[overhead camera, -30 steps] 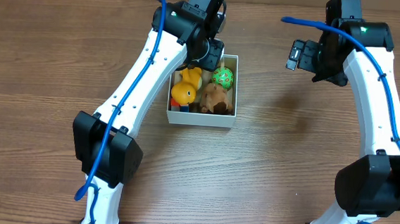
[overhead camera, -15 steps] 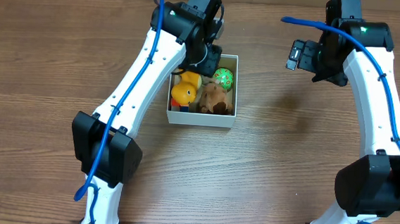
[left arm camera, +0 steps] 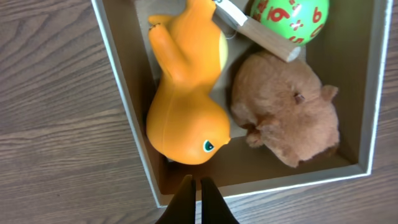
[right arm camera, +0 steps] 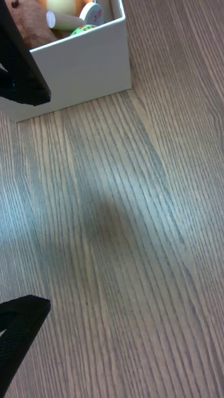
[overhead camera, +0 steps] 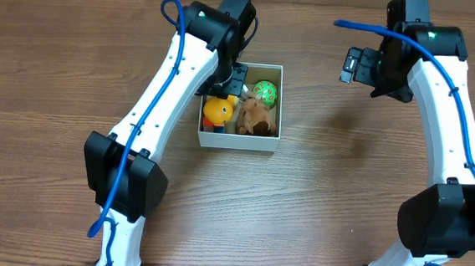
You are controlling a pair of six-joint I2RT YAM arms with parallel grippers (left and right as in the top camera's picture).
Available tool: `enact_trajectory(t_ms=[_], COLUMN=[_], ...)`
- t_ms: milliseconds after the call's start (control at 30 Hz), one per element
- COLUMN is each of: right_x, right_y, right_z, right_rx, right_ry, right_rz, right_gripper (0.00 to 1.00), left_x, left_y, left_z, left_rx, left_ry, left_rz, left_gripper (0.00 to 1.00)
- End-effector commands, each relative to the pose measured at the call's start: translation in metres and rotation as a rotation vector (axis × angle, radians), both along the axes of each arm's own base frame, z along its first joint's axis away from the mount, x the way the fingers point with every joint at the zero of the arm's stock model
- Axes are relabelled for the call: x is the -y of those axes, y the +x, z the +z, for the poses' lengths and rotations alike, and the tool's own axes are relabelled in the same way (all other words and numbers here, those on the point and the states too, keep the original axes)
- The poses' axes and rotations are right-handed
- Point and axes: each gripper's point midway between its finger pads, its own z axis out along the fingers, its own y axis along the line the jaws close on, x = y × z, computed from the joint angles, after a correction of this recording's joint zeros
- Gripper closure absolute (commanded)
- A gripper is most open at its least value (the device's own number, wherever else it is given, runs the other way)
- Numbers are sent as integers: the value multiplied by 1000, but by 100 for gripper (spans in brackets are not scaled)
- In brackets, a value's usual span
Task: Pack container
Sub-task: 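Lower the white toy into the box and open the left gripper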
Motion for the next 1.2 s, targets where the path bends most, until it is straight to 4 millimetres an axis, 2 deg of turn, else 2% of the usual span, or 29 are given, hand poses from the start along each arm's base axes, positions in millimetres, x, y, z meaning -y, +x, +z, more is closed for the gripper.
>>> enact_trajectory(t_ms=[0, 200, 333, 467, 600, 800, 1000, 1167], right_x=[4, 4, 4, 4, 4, 4, 4, 4], right_y=[1, 1, 1, 1, 1, 1, 1, 1], right_z=[14, 14, 14, 14, 14, 14, 14, 14], right_rx=[41, 41, 41, 41, 41, 41, 41, 41], right_ry=[-6, -6, -6, -6, -6, -6, -6, -6], right_rz=[-12, -12, -12, -12, -12, -12, -12, -12], right_gripper=[0, 0, 0, 0, 0, 0, 0, 0], left_x=[-7, -21, -22, -12, 16, 40, 45, 42], left_y=[-2, -3, -3, -1, -1, 3, 7, 2], left_z=[-14, -50, -61, -67, -67, -64, -63, -72], left_rx=[-10, -28, -31, -28, -36, -9, 15, -6], left_ry=[53, 117, 120, 76, -35, -107, -123, -109], left_rz=[38, 153, 167, 160, 122, 68, 58, 55], left_gripper=[96, 96, 96, 96, 96, 96, 94, 91])
